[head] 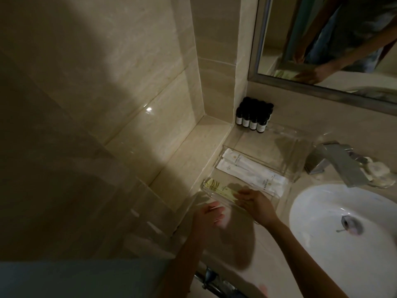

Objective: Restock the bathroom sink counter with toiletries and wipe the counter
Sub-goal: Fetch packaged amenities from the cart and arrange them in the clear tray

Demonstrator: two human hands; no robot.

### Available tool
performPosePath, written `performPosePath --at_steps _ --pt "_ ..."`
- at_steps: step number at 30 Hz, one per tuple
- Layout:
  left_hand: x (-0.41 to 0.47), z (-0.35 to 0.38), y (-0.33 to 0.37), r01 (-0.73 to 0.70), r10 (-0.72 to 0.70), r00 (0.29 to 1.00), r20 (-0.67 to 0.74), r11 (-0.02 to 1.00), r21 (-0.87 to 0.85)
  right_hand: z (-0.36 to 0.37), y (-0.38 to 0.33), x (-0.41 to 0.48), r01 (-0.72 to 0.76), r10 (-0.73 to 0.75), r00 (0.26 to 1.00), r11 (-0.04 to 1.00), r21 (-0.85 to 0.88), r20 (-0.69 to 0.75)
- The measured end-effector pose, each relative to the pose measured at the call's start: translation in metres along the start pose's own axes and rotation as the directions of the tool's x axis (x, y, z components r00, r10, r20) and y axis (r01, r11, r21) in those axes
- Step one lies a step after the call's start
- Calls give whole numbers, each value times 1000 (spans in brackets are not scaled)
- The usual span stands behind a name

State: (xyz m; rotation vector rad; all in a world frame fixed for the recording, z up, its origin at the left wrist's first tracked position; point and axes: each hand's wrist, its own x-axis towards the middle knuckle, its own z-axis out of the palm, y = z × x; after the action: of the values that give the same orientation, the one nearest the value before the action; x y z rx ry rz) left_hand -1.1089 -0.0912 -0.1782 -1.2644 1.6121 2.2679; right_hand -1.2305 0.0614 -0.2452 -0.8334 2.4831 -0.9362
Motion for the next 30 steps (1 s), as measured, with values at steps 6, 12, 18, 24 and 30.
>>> performPosePath --at_steps 6,12,18,24,30 --pt "7 5 2 5 -7 998 59 999 39 2 -7 9 -13 14 999 1000 -25 30" --pt "4 6 3 -19 19 994 106 1000 -3 4 -3 8 -70 71 997 997 45 -14" --pt "2 -7 -6 -57 58 997 -42 998 34 7 0 -2 -49 53 990 998 34 -134" --pt "-5 -18 -11 -80 71 980 -183 996 -40 4 -27 -4 12 3 992 993 117 -124" --pt "-19 -36 -20 -119 108 944 -313 993 -16 13 -66 -9 171 -153 984 958 230 -95"
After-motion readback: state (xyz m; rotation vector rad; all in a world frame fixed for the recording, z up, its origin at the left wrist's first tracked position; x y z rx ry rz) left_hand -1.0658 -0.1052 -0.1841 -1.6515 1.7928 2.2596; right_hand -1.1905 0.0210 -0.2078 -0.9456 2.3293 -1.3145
